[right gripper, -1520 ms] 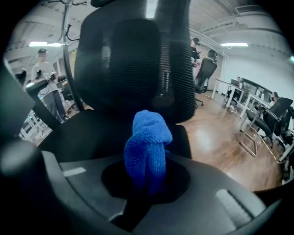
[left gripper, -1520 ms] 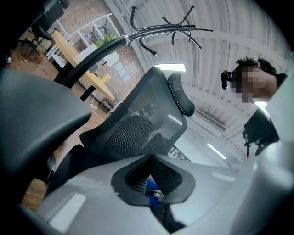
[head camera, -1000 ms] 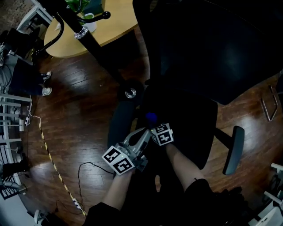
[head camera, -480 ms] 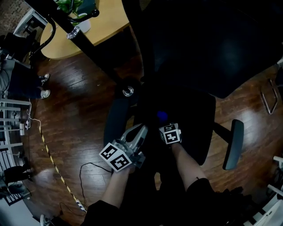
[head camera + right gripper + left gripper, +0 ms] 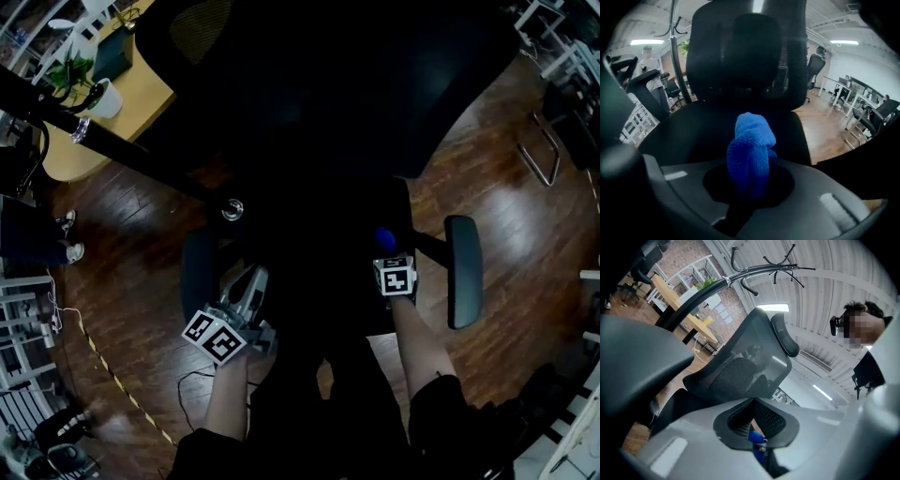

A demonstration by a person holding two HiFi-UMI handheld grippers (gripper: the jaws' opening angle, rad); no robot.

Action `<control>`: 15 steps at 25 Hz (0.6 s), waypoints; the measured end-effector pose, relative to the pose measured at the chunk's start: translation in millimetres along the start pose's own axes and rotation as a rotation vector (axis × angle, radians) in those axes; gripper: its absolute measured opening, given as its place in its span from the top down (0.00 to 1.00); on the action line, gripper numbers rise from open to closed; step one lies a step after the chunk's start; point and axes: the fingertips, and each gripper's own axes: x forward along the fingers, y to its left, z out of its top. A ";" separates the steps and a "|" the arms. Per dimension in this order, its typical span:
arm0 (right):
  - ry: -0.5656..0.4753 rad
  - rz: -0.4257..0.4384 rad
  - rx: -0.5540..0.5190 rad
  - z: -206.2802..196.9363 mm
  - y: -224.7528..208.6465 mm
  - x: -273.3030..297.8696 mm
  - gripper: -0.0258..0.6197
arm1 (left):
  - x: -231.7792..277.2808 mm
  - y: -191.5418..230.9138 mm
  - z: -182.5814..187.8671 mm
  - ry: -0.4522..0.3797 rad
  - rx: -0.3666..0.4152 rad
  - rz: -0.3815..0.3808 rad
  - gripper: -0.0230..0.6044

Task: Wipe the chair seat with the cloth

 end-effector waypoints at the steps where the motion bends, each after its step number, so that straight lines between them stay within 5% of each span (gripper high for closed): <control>1: 0.003 -0.024 0.012 -4.3 -12.8 -6.1 0.90 | 3.1 -2.7 -3.3 0.008 0.001 -0.006 0.98; 9: -0.009 -0.061 0.024 -12.7 -35.5 -16.5 0.90 | 11.6 -12.5 -12.1 0.013 0.003 -0.017 0.98; 15: -0.038 -0.007 0.045 -3.5 -17.6 -17.6 0.90 | 1.3 -28.0 -0.1 -0.025 0.035 -0.018 0.98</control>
